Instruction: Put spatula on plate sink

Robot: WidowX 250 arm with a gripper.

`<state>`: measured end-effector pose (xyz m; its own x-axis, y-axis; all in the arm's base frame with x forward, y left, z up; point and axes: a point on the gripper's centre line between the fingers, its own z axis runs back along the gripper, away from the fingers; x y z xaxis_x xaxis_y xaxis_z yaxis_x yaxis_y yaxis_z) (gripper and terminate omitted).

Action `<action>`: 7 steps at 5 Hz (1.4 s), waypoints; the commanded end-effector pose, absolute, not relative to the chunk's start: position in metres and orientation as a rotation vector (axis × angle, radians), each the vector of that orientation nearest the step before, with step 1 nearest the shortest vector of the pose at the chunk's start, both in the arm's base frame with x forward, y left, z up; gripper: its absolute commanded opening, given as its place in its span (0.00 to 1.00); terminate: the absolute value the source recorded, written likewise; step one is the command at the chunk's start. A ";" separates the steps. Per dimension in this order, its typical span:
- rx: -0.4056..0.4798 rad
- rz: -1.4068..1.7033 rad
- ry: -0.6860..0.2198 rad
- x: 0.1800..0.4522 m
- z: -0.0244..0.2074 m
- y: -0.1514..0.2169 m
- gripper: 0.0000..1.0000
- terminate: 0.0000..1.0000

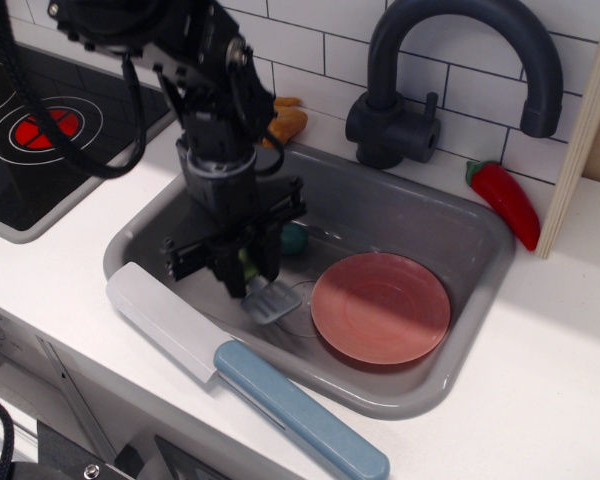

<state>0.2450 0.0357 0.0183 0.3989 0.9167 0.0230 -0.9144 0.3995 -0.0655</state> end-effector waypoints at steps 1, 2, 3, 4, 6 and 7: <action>-0.079 1.362 -0.089 0.274 0.030 0.010 0.00 0.00; -0.079 1.430 -0.115 0.282 0.026 -0.010 0.00 0.00; -0.045 1.468 -0.108 0.284 0.015 -0.022 0.00 0.00; -0.011 1.443 -0.106 0.287 0.007 -0.032 0.00 0.00; -0.054 1.389 -0.069 0.291 0.017 -0.027 1.00 0.00; -0.096 1.385 -0.065 0.292 0.037 -0.018 1.00 0.00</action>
